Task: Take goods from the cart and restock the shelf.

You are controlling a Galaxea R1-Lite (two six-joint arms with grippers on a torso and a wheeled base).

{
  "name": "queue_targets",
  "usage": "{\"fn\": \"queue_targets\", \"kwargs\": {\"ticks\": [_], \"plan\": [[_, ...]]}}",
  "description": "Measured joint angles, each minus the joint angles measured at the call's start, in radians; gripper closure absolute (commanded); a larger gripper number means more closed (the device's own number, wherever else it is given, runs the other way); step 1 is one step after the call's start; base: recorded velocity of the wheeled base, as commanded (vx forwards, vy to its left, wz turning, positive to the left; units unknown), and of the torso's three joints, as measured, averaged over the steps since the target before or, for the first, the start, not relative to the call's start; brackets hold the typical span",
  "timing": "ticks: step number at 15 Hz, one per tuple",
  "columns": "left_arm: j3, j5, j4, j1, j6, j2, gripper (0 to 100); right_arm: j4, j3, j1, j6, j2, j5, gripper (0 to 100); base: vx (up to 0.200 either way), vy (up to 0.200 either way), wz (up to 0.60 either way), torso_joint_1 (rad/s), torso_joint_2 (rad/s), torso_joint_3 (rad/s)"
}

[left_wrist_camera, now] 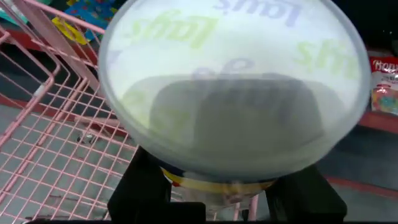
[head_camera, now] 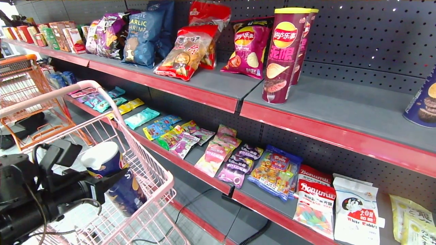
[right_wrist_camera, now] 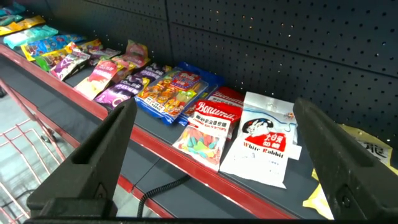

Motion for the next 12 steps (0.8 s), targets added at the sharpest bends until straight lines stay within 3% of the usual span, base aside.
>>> {"fn": "queue_targets", "kwargs": {"ticks": [1, 4, 5, 9, 12], "plan": [[-0.044, 0.0, 0.12, 0.01, -0.007, -0.076, 100, 0.0, 0.0, 0.0, 0.0, 0.0, 0.0, 0, 0.0, 0.0, 0.0, 0.0, 0.0, 0.0], [-0.295, 0.001, 0.675, 0.033, -0.025, -0.339, 100, 0.0, 0.0, 0.0, 0.0, 0.0, 0.0, 0, 0.0, 0.0, 0.0, 0.0, 0.0, 0.0], [-0.375, 0.001, 0.793, 0.037, -0.029, -0.437, 100, 0.0, 0.0, 0.0, 0.0, 0.0, 0.0, 0, 0.0, 0.0, 0.0, 0.0, 0.0, 0.0], [-0.477, 0.001, 1.074, 0.045, -0.03, -0.763, 100, 0.0, 0.0, 0.001, 0.0, 0.0, 0.0, 0, 0.0, 0.0, 0.0, 0.0, 0.0, 0.0], [-0.483, 0.005, 1.145, 0.047, -0.011, -0.916, 100, 0.0, 0.0, 0.0, 0.0, 0.0, -0.001, 0, 0.0, 0.0, 0.0, 0.115, -0.34, -0.224]]}}
